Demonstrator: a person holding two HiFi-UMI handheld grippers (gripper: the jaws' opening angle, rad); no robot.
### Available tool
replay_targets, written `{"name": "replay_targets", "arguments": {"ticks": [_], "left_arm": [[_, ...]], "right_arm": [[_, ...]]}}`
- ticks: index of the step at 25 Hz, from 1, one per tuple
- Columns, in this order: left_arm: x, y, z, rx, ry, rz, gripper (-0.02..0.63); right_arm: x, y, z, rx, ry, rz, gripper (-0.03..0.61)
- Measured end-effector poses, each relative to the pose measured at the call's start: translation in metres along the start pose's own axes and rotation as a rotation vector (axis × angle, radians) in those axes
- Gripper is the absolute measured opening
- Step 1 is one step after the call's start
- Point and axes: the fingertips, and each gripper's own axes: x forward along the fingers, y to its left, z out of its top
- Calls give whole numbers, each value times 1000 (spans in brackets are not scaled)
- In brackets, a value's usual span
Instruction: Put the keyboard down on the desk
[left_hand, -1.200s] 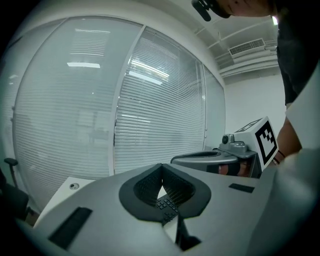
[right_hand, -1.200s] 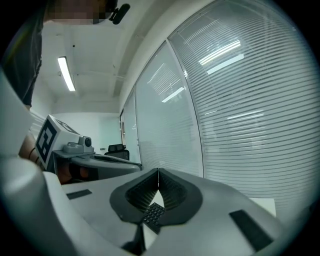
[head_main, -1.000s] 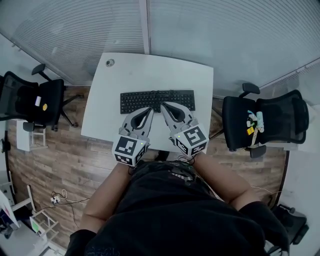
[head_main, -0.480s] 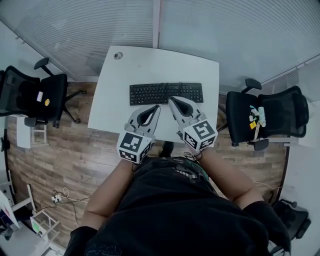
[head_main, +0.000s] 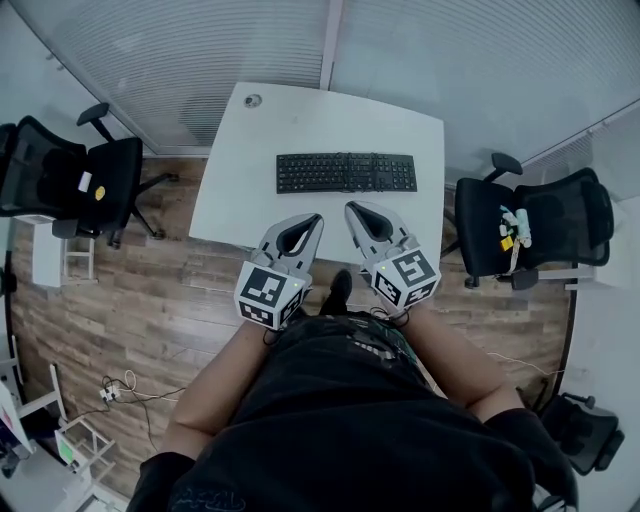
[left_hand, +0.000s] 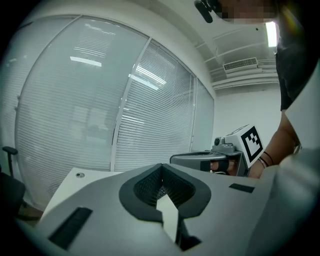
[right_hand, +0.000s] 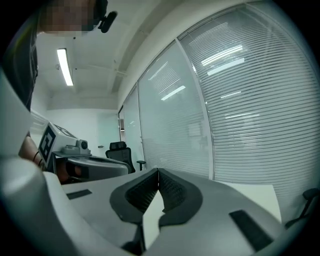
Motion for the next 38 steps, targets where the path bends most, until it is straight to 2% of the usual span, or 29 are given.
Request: {"name": "replay_targets", "arguments": {"ticks": [9,15,19,24,33,38], "left_arm": [[-57,-15,-19,-8,10,-51,12],[-70,-37,-24,-4,7,-82,12],[-70,-56,-20,18,0,-92,12],[-70,-71,-19,35,3,-68,12],[-62,-127,-33,-48,-1,-40,12],[-62,-163,-46,-57,15,-25,12]], "right_arm": [[-21,75,-14,-21,-7,10,23],[-41,96,-17,-40,-9,13,23],[-57,98,-18,-34,-17,26,23],[-77,97,-19,-30,-18,58,23],[-133,86,-37,-28,7,110,23],[-172,82,-51,-9,22,125,22]]}}
